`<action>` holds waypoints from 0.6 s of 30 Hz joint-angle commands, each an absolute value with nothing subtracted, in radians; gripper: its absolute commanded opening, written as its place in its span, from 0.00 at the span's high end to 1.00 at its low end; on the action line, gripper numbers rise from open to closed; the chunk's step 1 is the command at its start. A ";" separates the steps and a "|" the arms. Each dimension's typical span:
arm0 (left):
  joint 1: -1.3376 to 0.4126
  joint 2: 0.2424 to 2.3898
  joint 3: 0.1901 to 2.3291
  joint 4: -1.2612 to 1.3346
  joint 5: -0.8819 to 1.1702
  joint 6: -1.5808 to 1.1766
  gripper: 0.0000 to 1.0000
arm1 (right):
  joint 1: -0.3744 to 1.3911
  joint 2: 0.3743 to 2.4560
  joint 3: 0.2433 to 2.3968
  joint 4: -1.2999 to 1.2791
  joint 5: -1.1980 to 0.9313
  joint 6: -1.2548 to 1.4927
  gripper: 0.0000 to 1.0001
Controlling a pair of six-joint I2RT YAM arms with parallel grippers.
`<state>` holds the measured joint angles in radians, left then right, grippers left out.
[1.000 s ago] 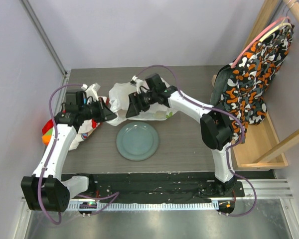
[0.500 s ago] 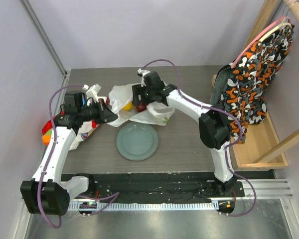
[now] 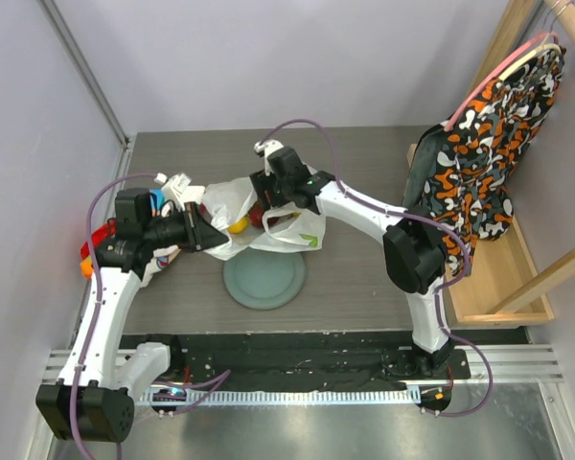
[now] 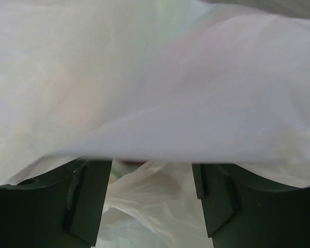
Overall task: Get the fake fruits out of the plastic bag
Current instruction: Adjust the plastic bag at the center of the board, then take out the fake fruit from the plastic bag.
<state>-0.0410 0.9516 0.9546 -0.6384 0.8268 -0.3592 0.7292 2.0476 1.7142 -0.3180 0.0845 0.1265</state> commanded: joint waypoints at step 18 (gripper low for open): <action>-0.005 1.005 0.927 -0.561 0.801 -0.400 0.65 | 0.827 2.127 1.808 -0.351 0.126 0.026 0.13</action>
